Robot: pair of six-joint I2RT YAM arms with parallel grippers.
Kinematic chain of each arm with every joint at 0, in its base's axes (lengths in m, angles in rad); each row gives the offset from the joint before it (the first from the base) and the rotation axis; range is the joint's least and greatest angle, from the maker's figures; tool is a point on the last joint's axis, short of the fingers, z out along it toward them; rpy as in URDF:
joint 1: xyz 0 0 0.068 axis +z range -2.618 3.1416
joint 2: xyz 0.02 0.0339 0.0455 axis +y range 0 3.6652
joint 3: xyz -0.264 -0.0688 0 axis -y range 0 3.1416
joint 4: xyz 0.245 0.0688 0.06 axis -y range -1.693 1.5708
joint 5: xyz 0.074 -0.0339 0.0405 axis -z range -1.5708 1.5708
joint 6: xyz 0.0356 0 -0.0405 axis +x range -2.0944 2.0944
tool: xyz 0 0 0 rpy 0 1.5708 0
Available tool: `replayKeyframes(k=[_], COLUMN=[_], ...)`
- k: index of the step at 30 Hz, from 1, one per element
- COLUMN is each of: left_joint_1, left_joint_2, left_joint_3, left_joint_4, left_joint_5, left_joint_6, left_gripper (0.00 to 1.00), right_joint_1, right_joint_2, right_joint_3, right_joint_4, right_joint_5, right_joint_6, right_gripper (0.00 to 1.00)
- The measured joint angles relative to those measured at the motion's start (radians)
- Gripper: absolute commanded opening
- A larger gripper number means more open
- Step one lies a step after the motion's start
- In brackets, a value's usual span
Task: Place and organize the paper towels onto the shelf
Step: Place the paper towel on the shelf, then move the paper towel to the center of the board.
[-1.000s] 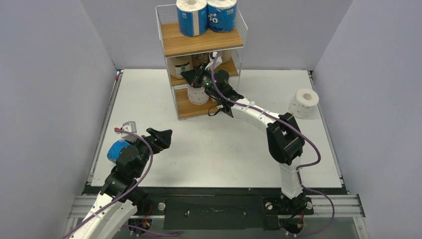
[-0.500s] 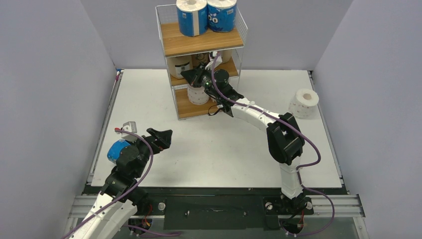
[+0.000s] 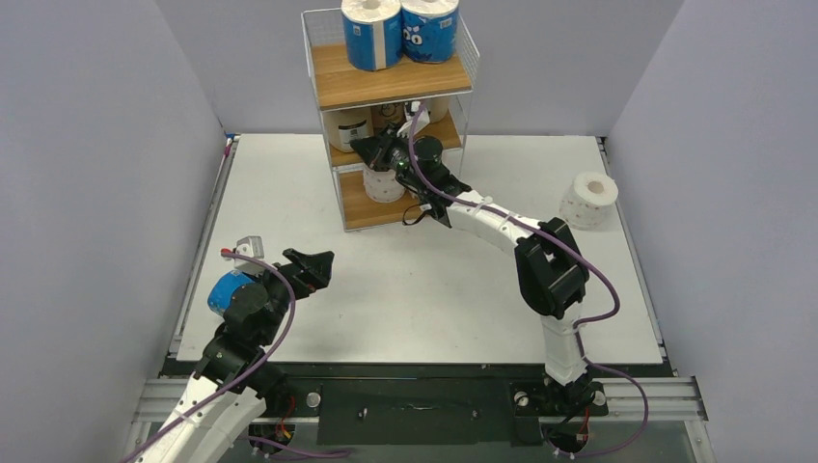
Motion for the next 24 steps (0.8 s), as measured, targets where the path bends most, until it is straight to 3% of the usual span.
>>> replayKeyframes(k=[6,8,12,14,18,24], left_joint_1=[0.0,0.0,0.0,0.0,0.0,0.0], left_joint_2=[-0.005,-0.006,-0.003,0.001,0.002,-0.002], left_joint_3=[0.0,0.0,0.006,0.021,0.056,0.068], left_joint_4=[0.0,0.0,-0.009,-0.027,-0.055,-0.079], left_joint_5=[0.005,0.006,0.008,0.008,0.006,-0.008], left_joint_6=[-0.002,-0.008,-0.009,-0.008,-0.008,-0.012], left_gripper=[0.98,0.98,0.97,0.97,0.97,0.97], right_joint_1=[-0.006,-0.006,-0.007,-0.007,-0.005,0.023], right_joint_2=[-0.048,-0.081,-0.193,-0.27,-0.444,-0.679], right_joint_3=[-0.091,-0.117,-0.183,-0.225,-0.333,-0.486], right_joint_4=[-0.005,-0.018,-0.047,-0.057,-0.081,-0.146], right_joint_5=[-0.002,-0.003,-0.005,-0.003,0.003,0.058], right_joint_6=[-0.004,-0.008,-0.024,-0.037,-0.069,-0.136], right_gripper=[0.0,0.06,0.34,0.41,0.49,0.52])
